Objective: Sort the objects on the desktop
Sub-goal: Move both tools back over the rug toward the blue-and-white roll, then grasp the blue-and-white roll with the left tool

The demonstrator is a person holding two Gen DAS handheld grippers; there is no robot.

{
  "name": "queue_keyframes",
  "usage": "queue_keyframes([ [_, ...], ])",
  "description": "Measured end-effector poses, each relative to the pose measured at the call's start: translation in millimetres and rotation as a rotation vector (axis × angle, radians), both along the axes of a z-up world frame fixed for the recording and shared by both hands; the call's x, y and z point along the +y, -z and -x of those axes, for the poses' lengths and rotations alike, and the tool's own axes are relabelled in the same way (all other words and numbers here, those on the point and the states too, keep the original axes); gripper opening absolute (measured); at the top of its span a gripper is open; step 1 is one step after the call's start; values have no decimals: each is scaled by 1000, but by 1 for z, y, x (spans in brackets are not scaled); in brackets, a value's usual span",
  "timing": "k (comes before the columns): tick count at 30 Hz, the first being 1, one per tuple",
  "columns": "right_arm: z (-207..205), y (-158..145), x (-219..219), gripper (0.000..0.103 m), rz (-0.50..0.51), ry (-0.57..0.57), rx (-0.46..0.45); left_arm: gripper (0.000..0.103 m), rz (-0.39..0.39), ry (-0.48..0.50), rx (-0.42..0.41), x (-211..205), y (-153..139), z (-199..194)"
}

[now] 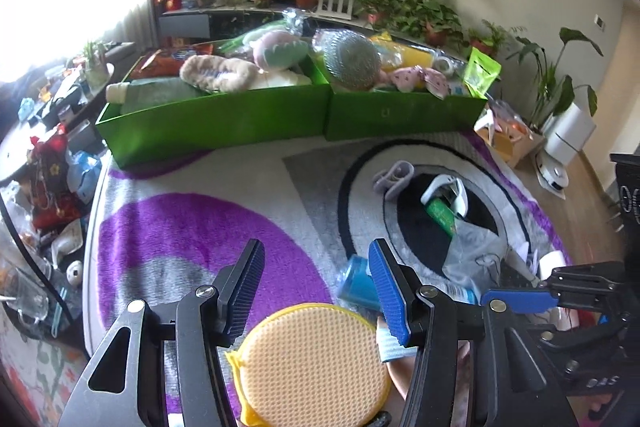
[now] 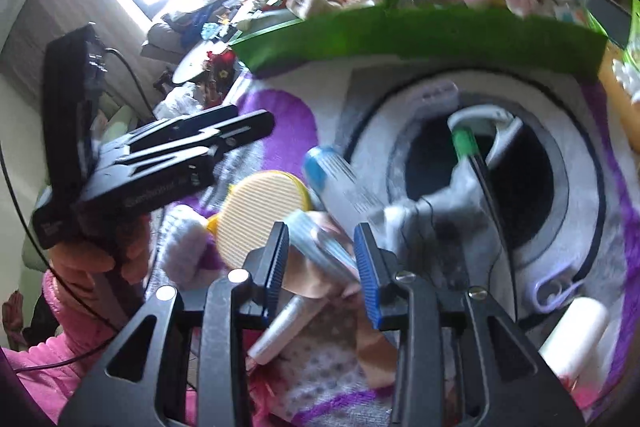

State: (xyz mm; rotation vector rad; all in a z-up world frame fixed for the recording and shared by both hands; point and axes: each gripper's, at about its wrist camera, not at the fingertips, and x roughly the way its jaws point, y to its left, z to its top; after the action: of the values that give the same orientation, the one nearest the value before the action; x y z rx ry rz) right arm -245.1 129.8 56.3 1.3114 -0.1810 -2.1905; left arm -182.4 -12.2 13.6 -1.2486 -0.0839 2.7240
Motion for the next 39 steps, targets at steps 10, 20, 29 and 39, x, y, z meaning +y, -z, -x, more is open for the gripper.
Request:
queue_keyframes([
  [10, 0, 18, 1, 34, 1, 17, -45, 55, 27, 62, -45, 14, 20, 4],
  [20, 0, 22, 9, 32, -10, 76, -78, 55, 1, 107, -62, 22, 28, 9],
  [29, 7, 31, 11, 32, -18, 110, -97, 55, -26, 145, -97, 30, 39, 18],
  [39, 15, 30, 3, 35, -42, 104, -59, 55, -23, 135, -117, 23, 40, 13],
])
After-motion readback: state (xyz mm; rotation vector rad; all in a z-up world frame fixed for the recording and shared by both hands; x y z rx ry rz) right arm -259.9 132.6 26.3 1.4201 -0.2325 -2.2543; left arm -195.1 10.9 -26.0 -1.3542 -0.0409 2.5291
